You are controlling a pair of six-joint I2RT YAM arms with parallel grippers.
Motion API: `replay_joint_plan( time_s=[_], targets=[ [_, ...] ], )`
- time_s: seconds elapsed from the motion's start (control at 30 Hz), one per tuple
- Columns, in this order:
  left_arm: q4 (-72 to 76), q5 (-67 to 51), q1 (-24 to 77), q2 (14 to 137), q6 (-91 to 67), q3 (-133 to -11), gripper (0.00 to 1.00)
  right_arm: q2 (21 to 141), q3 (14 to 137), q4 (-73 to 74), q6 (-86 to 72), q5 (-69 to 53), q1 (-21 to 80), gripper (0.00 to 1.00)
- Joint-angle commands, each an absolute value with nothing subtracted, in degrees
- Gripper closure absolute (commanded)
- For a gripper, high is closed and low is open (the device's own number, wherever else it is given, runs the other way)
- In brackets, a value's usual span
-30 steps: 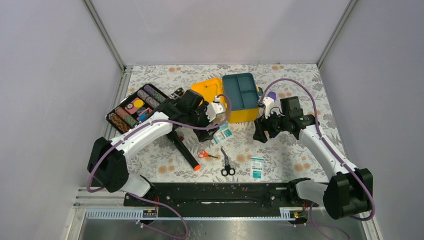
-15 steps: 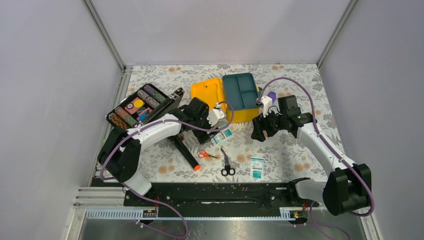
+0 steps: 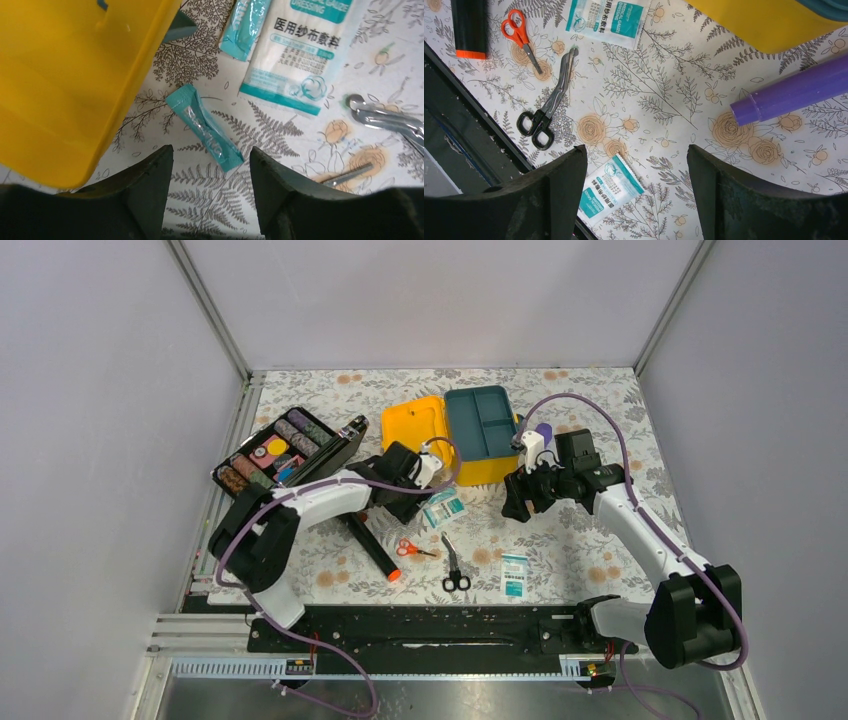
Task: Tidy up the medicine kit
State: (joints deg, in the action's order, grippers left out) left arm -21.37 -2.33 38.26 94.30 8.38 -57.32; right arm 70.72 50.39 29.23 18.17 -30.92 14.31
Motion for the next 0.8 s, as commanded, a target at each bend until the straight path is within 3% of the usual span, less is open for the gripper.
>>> replay_joint_plan(
  time_s=[0.0, 0.2, 0.43, 0.53, 0.63, 0.77],
  targets=[
    [-21.6, 0.9, 38.9, 97.9, 4.6, -61.3, 0.44, 70.9, 52.5, 28.5, 17.9, -30.6, 15.0, 0.21],
    [-25.1, 2.2, 39.9, 102.6, 3.8, -65.3, 0.52, 70.5, 52.2, 28.5, 18.3, -30.1, 15.0, 0.21],
    [-27.4, 0.5, 39.9, 103.6, 5.0, -66.1, 0.83, 69.9, 51.7, 28.5, 18.4, -29.8, 14.9, 0.21],
    [-28.6, 0.3, 39.7, 103.7, 5.7, -65.7, 0.88, 69.9, 51.6, 28.5, 18.6, -29.4, 14.9, 0.21],
    [-29.3, -1.9, 39.5, 103.2, 6.2, -65.8, 1.0, 70.2, 51.9, 28.6, 18.5, -29.3, 14.9, 0.21],
    [-30.5, -4.8, 39.3, 98.7, 8.7, -63.9, 1.0, 70.4, 53.1, 29.7, 18.9, -29.1, 14.9, 0.21]
  ],
)
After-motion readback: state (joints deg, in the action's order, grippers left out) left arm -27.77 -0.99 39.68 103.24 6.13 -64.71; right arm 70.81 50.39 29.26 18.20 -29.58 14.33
